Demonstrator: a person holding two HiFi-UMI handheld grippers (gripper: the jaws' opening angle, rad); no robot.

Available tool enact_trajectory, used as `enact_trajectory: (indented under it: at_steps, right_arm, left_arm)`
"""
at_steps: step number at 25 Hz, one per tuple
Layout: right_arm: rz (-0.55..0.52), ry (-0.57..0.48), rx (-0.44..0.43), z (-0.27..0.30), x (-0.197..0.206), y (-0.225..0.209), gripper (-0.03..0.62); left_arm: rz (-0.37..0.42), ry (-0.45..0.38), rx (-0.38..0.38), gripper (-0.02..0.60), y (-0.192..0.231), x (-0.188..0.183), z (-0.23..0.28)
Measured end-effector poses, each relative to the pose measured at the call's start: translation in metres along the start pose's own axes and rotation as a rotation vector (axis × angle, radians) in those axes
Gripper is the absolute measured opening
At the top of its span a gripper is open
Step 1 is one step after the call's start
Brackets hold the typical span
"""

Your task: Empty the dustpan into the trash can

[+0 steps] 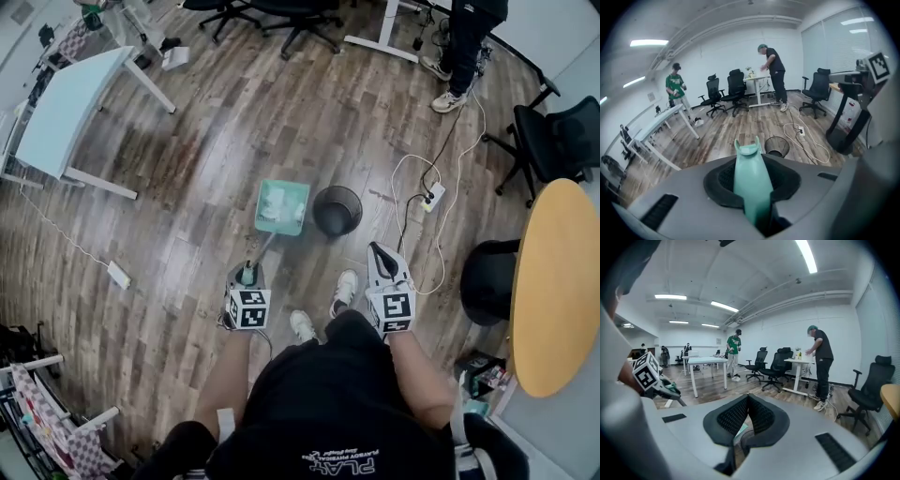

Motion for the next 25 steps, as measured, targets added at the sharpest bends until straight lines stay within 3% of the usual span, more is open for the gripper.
enact_trajectory:
  at_steps: [12, 18, 25]
  right_arm:
    - [-0.048, -0.041, 0.094, -0.071, -0.023, 0.043, 0.023]
    - [-0.057, -0.061, 0.072, -0.090, -0.027, 0.060, 0.023]
    - [-0.073, -0.070, 0.002, -0.100, -0.026, 0.059, 0.023]
  left_arm:
    - [0.414, -0.134, -0.015, 0.097, -0.008, 0.010, -0.067]
    - [0.725, -0.170, -0.036, 0.098, -0.042, 0.010, -0.069]
    - [1.101, -0.145, -0.032, 0.104, -0.089, 0.012, -0.061]
Point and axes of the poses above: the fingertips, and each gripper's own axes: z forward along the fingers, y to its left, x out of its underside, the point moved 10 cm from there along -z, backward along the fingers, and after that the axes turned 4 degrees about x, right-handed, at the moved point
